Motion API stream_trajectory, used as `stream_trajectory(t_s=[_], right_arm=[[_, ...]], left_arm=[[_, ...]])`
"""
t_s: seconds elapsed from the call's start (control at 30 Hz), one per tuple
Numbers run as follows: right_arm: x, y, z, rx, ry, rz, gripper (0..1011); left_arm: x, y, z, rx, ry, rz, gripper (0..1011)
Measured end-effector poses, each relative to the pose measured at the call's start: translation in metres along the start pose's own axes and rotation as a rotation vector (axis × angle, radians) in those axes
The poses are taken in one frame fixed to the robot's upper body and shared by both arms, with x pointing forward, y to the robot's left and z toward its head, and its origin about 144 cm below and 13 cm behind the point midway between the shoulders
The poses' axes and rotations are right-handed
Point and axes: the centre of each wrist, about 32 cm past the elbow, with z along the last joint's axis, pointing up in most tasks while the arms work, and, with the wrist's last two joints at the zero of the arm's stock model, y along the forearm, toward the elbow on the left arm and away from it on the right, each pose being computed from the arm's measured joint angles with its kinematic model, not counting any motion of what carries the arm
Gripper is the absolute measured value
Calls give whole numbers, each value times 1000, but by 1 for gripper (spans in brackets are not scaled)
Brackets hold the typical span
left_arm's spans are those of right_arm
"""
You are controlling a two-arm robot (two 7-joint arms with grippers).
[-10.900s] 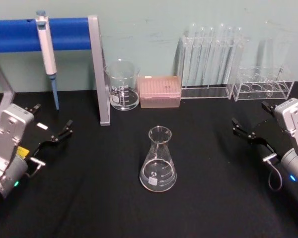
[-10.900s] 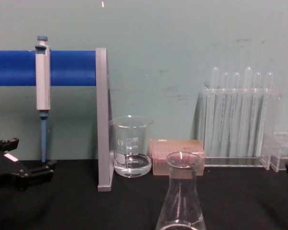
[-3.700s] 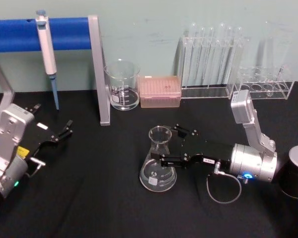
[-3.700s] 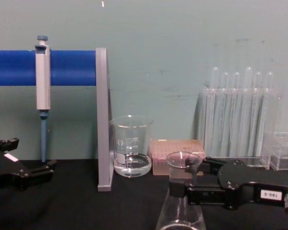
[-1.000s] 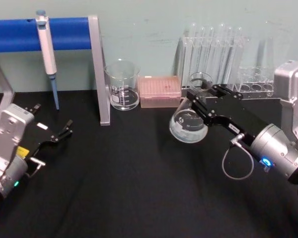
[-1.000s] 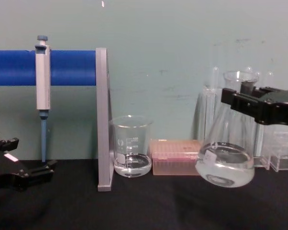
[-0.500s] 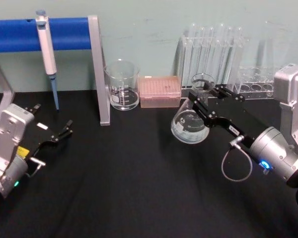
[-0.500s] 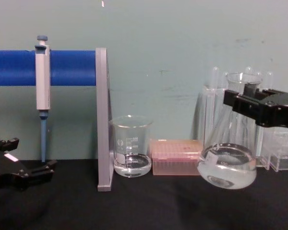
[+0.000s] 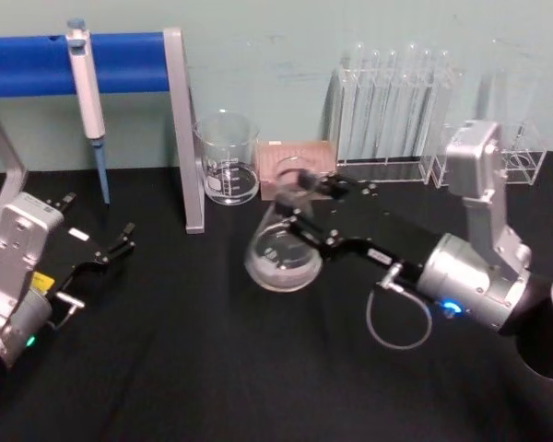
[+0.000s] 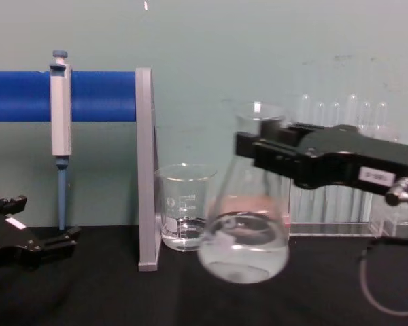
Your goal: Grasp the erlenmeyer flask with one hand, shake it three times, then place it back.
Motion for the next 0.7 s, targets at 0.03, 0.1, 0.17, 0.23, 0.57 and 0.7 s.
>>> stream_trajectory(t_s=[0.03, 0.1, 0.17, 0.23, 0.57, 0.7], right_arm=[[0, 2, 0, 2, 0, 18, 447], [-2, 7, -1, 5, 3, 61, 447], [-2, 10, -1, 7, 5, 87, 447], [-4, 13, -1, 8, 6, 119, 447], [-5, 17, -1, 13, 6, 159, 447], [-5, 15, -1, 18, 5, 132, 447]], left_arm=[[0, 0, 0, 0, 0, 0, 1001], [0, 0, 0, 0, 0, 0, 1001], [0, 0, 0, 0, 0, 0, 1001], [0, 0, 0, 0, 0, 0, 1001], [0, 0, 0, 0, 0, 0, 1001], [0, 0, 0, 0, 0, 0, 1001]])
